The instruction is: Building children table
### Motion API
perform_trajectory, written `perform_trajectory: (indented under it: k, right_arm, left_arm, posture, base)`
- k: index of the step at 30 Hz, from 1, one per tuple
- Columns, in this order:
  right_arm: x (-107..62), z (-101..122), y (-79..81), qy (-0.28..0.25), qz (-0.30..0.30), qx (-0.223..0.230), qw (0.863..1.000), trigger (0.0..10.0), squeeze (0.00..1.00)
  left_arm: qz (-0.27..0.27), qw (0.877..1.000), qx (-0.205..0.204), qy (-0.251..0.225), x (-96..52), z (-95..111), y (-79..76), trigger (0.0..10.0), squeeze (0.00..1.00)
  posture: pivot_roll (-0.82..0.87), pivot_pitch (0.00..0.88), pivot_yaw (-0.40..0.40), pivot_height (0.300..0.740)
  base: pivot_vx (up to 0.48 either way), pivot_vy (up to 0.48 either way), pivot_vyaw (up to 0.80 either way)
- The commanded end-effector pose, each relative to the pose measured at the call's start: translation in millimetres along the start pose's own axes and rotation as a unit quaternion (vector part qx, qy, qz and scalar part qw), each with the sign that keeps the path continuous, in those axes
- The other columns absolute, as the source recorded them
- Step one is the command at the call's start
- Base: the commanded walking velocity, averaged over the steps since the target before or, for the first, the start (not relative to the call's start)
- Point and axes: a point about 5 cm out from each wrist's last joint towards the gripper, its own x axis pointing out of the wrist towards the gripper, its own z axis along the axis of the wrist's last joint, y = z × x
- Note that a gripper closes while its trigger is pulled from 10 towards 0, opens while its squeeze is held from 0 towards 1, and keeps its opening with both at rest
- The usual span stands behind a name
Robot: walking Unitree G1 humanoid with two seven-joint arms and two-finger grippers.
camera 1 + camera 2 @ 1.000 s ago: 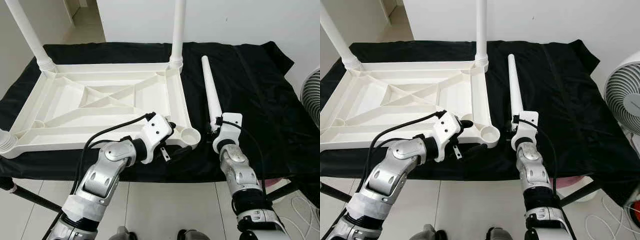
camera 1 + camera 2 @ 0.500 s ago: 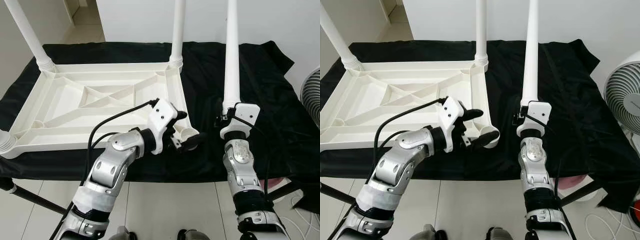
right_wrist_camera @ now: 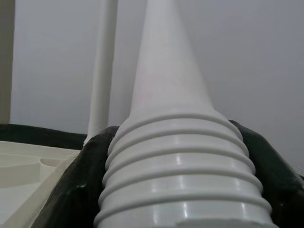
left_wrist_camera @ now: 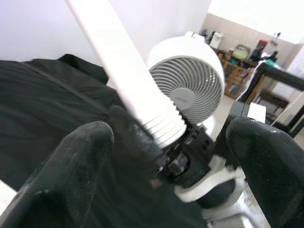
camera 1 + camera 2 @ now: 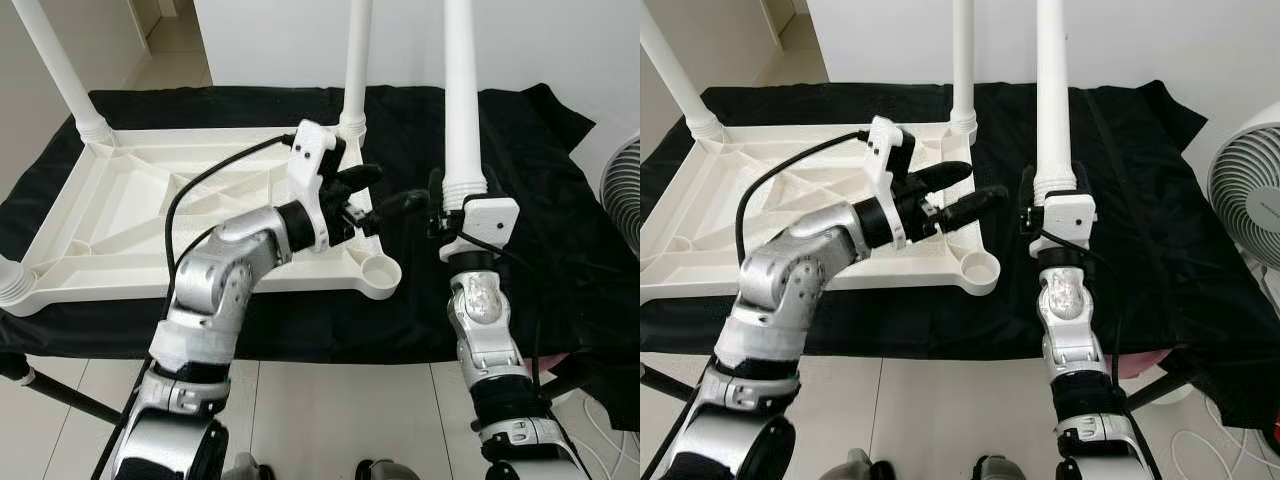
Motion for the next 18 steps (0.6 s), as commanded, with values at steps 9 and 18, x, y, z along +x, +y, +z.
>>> perform_trajectory:
  k: [9,18]
  right_arm:
    - [-3.2,11.0,17.6,-0.049,0.066,-0.021,0.996,10.0,0.00]
    - [-16.3,13.9,38.2,-0.062,0.118,-0.022,0.991,10.0,0.00]
  left_arm:
    - [-0.001,0.999,-0.024,0.045,1.8,5.5,9.2,10.0,0.02]
    - [0.047,0.993,-0.081,0.075,11.2,9.7,22.8,10.0,0.00]
  posture:
    - [-0.11,0.052,0.070,0.740]
    - [-0.11,0.058,0.070,0.740]
  base:
    - [0.000,0.000,0.00]
    - [0.000,0.000,0.00]
